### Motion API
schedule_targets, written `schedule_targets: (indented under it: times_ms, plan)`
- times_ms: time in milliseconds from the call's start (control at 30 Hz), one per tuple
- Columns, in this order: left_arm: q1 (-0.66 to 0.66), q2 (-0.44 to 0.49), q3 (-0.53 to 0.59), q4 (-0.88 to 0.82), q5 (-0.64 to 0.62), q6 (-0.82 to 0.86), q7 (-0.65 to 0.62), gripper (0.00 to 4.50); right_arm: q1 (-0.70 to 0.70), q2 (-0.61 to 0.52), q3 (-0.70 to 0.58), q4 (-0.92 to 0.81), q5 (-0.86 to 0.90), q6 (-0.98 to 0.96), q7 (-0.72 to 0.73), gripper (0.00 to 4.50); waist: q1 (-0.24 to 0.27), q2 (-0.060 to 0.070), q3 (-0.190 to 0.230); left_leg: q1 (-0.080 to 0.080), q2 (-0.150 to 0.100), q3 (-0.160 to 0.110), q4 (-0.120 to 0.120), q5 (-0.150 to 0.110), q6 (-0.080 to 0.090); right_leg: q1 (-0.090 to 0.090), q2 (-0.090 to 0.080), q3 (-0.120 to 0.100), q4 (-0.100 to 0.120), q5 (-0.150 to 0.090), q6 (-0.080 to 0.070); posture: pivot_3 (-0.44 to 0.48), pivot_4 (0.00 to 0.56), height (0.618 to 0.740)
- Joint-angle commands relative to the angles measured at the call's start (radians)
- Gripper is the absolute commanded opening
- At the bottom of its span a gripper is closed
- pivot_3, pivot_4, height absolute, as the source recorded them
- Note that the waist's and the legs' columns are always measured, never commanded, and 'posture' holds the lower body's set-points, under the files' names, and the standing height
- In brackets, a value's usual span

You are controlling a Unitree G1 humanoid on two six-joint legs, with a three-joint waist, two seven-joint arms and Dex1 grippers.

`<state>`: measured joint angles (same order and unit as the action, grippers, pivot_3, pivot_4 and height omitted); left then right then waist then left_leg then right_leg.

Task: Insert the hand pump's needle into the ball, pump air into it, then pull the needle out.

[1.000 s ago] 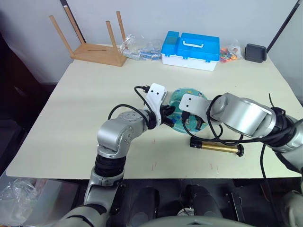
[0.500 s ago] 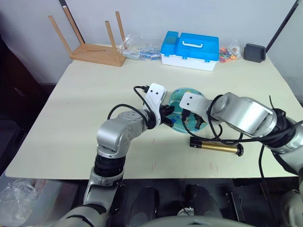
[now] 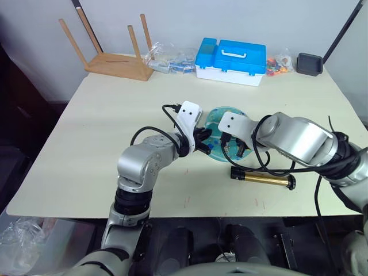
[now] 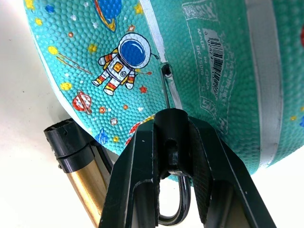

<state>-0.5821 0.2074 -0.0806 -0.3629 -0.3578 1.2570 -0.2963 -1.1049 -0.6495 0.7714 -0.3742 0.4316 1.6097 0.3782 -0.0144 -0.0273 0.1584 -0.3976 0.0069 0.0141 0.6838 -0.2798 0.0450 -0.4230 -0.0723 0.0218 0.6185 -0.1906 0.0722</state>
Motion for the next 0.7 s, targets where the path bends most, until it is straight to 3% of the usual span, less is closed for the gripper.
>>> schedule_targets:
  times_ms: [33,700]
  plan:
    - [0.017,0.0,-0.015,-0.01,-0.01,0.016,0.001,0.0,-0.011,-0.01,-0.034,-0.025,0.007,0.005,-0.013,0.34,0.0,0.0,0.0,0.0,0.0,0.0,0.0,0.0,0.0,0.0,0.0,0.0,0.0,0.0,0.0,0.0,0.15,0.74]
    - [0.015,0.006,-0.019,-0.002,-0.006,0.01,-0.003,0.0,-0.016,-0.02,-0.035,-0.049,0.048,0.005,-0.019,0.34,0.0,0.0,0.0,0.0,0.0,0.0,-0.001,0.0,0.0,0.0,0.0,0.0,-0.001,0.0,0.0,0.0,0.15,0.74]
